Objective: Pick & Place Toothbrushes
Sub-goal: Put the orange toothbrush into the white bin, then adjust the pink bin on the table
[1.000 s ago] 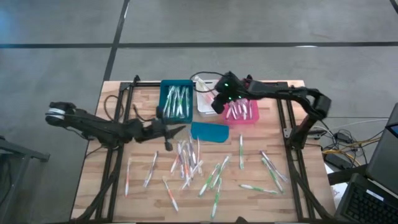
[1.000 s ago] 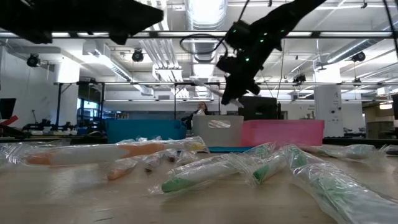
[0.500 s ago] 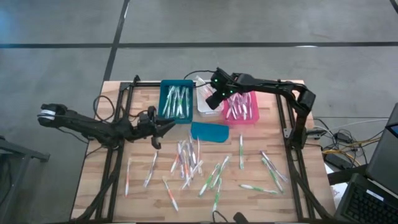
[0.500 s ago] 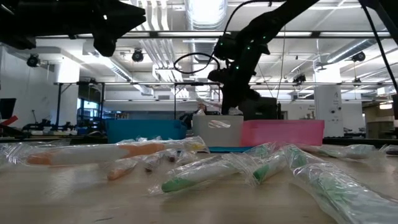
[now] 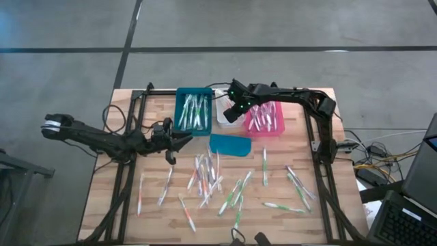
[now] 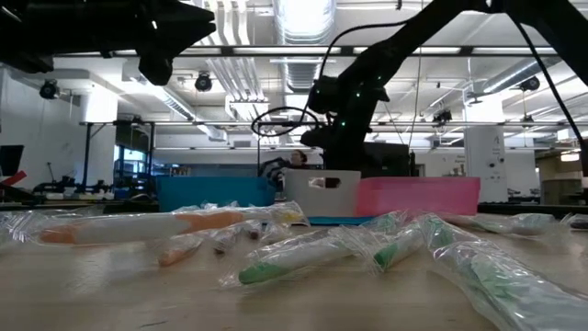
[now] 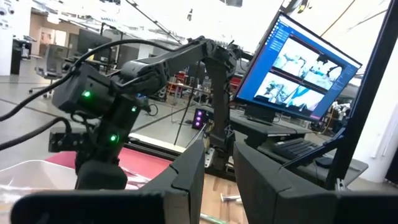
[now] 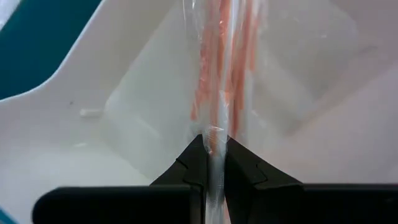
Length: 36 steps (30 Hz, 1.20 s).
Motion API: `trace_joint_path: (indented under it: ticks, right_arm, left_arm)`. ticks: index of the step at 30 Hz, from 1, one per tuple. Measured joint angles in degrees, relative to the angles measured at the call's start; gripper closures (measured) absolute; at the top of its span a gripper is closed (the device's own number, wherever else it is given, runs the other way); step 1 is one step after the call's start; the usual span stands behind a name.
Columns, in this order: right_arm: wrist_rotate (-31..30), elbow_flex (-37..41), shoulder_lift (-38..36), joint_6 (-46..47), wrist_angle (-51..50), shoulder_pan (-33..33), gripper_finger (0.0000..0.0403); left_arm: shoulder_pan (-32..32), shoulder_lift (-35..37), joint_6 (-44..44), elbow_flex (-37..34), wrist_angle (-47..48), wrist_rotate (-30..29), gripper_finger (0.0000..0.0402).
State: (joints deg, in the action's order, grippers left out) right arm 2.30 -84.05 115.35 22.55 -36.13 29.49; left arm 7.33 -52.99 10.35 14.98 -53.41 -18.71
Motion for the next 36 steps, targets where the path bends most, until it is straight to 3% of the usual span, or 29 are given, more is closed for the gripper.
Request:
trace_joint_path:
  ticks: [10,23,30,33,36]
  right_arm:
    - [3.7,-0.2,0.9,-0.7,-0.8,0.4,0.0372]
    - [4.3,-1.3,-3.4,-1.4,-1.7,0.4,0.0247]
    - [4.9,-3.5,-10.7,-7.8,-8.0,0.0,0.0217]
    - [-0.5,-3.1,-14.5,-10.1,-14.0,-0.1,0.0222]
    - [-12.4,-1.6,-17.9,-9.5,-21.5,0.0,0.0242]
  left_arm:
    - [0.0,0.0,0.0,0.0,0.4,0.2,0.0312]
    - [0.0,0.0,0.0,0.0,0.4,0.3,0.0312]
    - [0.0,0.0,-0.1,0.1,1.9,1.3,0.0312]
    - [0.0,0.1,-0.1,0.1,2.0,1.3,0.0312]
    - [0.0,0.4,0.3,0.1,2.2,1.5,0.0312]
